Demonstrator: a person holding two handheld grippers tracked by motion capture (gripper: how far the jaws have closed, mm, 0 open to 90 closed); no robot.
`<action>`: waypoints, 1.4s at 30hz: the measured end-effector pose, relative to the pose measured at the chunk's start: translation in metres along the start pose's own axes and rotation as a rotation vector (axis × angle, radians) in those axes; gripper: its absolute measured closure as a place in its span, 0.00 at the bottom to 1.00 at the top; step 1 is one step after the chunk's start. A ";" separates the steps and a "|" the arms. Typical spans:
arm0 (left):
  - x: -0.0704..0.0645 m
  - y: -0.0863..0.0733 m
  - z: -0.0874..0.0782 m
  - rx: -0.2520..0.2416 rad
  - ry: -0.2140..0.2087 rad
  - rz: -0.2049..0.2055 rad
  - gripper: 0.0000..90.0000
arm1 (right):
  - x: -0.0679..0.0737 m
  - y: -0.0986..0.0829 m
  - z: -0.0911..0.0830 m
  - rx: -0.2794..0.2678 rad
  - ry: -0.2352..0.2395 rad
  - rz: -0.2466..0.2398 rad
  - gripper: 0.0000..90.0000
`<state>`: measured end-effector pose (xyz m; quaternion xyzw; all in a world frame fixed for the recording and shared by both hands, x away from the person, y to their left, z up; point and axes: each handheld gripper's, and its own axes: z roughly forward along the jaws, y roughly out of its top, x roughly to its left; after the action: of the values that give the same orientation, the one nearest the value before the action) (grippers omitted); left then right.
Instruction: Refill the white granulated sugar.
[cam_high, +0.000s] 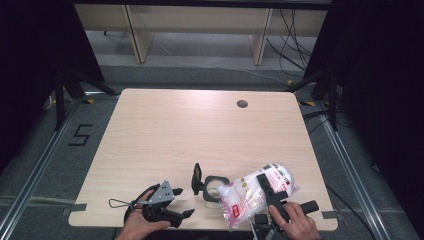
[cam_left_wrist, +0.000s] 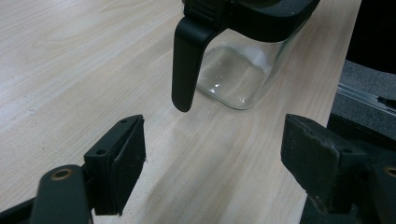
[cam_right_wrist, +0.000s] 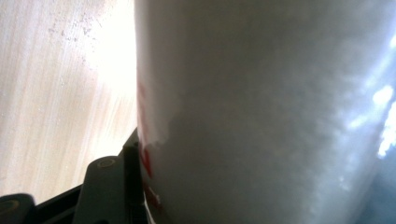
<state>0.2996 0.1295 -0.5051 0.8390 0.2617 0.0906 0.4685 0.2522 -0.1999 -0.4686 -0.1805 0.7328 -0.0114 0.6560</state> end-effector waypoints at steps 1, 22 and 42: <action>0.000 0.000 0.000 0.000 -0.002 -0.001 0.24 | 0.001 0.000 0.000 0.004 0.005 0.014 0.45; -0.001 -0.001 0.001 -0.017 -0.002 -0.037 0.24 | -0.011 0.004 -0.007 0.028 -0.034 -0.138 0.45; -0.002 -0.001 0.001 -0.013 0.002 -0.042 0.24 | -0.010 0.001 -0.009 0.037 -0.040 -0.108 0.46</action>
<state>0.2982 0.1282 -0.5064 0.8302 0.2790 0.0834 0.4754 0.2444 -0.1985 -0.4580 -0.2081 0.7083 -0.0566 0.6721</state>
